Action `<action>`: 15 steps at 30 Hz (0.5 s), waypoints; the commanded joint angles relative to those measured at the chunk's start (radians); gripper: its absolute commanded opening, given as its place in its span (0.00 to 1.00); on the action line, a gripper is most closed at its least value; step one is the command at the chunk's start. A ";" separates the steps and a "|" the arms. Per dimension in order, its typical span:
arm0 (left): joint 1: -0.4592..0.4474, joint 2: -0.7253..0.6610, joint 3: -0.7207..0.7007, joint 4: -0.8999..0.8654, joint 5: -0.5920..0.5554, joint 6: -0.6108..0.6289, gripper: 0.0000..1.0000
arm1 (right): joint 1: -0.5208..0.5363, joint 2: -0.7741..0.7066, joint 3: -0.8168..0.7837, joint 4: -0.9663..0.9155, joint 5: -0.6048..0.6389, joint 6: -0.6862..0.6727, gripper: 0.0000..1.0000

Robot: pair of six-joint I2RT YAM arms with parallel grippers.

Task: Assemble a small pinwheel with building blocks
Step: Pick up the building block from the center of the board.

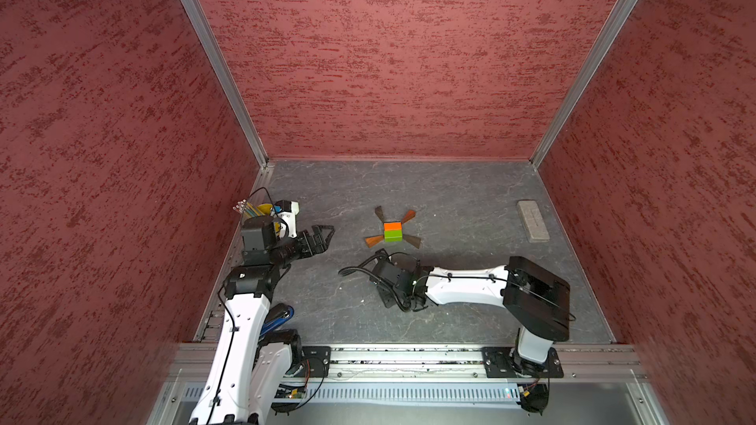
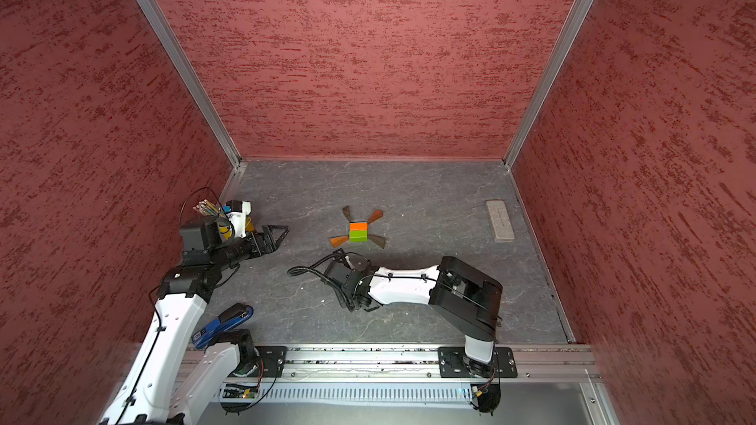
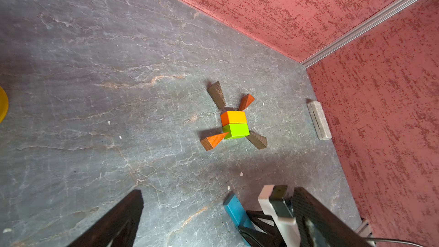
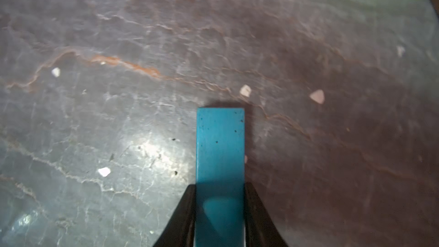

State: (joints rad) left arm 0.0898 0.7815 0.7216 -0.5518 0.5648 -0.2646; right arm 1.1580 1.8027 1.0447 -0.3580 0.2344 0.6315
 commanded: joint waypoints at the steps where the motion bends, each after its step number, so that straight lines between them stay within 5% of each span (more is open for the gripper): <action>1: -0.008 0.004 -0.018 0.033 0.066 -0.059 1.00 | 0.004 -0.038 0.002 -0.071 0.072 0.232 0.18; 6: -0.025 0.019 -0.044 -0.005 0.121 -0.160 1.00 | -0.040 -0.048 0.041 -0.139 0.067 0.330 0.18; 15: -0.048 0.029 -0.045 -0.033 0.166 -0.191 1.00 | -0.127 0.017 0.160 -0.182 0.030 0.296 0.17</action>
State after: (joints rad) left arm 0.0467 0.8234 0.6842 -0.5835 0.6987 -0.4416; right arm 1.0496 1.7920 1.1549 -0.5060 0.2611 0.9089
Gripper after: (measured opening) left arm 0.996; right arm 0.315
